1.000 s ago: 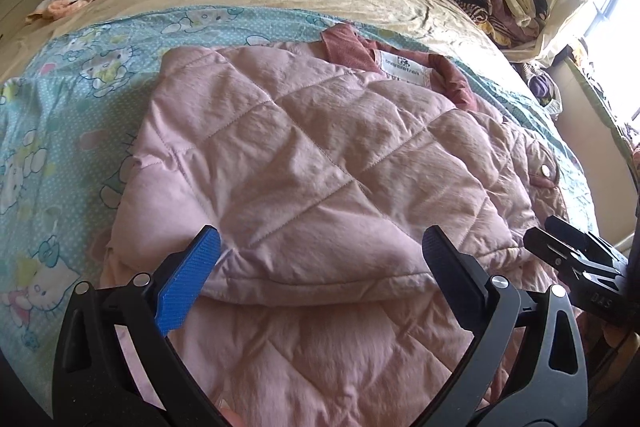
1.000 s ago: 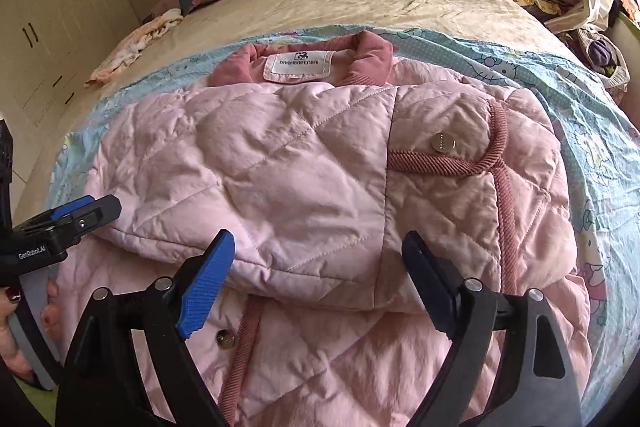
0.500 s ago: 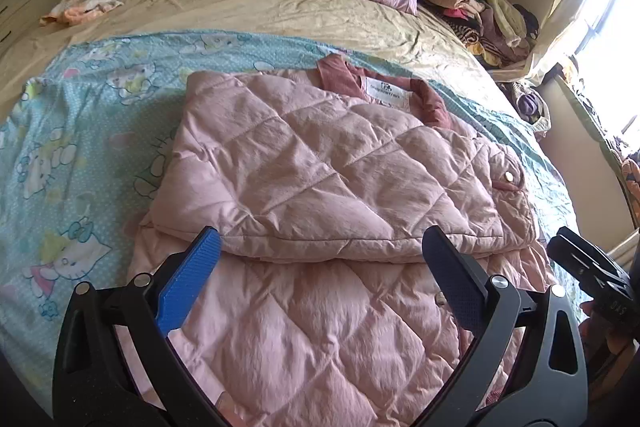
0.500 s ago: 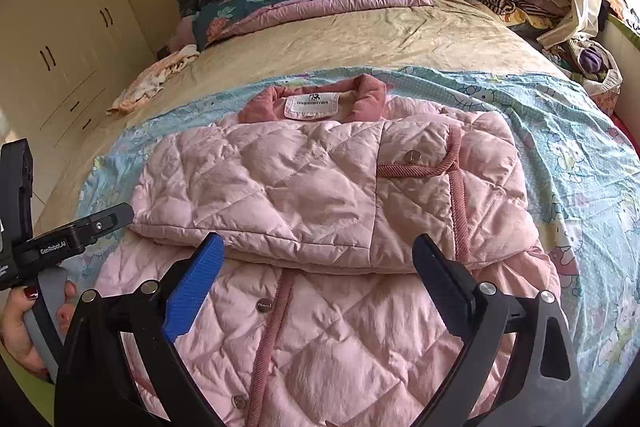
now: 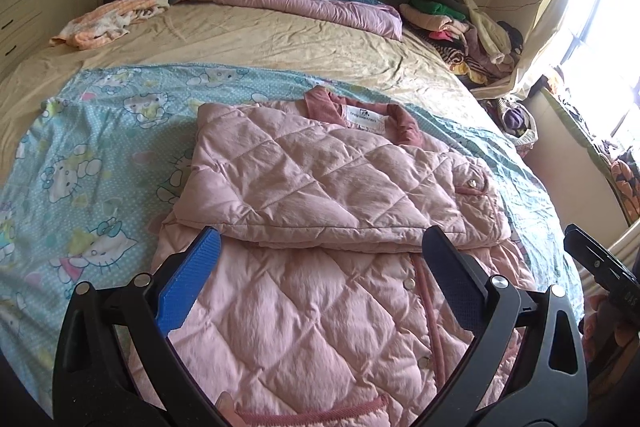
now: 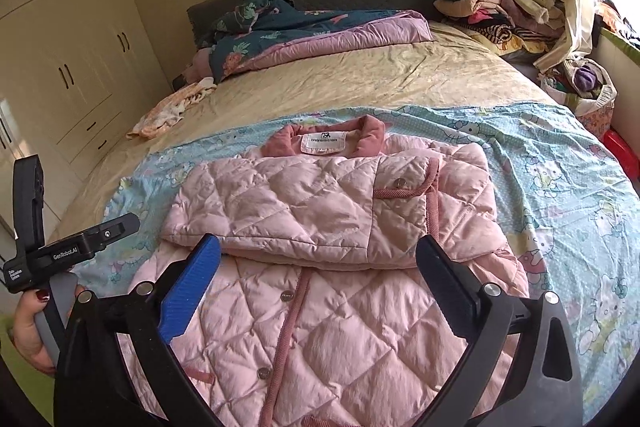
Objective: Fold large clothes
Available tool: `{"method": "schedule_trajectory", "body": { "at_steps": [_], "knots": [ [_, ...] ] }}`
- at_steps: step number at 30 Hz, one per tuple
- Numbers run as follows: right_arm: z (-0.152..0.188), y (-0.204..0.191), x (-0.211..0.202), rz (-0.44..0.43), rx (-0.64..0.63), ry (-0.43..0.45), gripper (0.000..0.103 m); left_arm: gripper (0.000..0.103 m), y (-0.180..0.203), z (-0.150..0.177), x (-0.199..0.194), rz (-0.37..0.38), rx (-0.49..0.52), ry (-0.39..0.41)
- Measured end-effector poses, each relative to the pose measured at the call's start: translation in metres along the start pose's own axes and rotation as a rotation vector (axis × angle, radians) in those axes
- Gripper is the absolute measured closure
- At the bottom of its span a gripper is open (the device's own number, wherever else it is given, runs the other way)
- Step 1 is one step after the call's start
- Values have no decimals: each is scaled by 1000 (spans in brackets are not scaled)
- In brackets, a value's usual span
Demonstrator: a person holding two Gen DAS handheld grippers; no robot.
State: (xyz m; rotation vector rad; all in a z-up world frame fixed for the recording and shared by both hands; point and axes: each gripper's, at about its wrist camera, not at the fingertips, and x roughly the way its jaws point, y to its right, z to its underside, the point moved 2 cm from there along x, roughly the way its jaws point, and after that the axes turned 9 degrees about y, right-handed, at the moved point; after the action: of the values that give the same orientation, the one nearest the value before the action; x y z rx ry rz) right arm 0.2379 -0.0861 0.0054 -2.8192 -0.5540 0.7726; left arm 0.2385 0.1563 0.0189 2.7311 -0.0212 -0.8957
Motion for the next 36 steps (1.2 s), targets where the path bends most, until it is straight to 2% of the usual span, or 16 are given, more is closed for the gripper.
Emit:
{"method": "schedule_trajectory", "body": {
  "at_steps": [15, 27, 36],
  "knots": [
    [11, -6, -54, -21, -5, 66, 4, 9, 0, 19, -41, -17, 16, 57],
    [37, -10, -75, -23, -32, 50, 4, 9, -7, 55, -50, -41, 26, 38],
    [62, 1, -82, 28, -48, 23, 4, 9, -11, 79, -59, -65, 44, 33]
  ]
}}
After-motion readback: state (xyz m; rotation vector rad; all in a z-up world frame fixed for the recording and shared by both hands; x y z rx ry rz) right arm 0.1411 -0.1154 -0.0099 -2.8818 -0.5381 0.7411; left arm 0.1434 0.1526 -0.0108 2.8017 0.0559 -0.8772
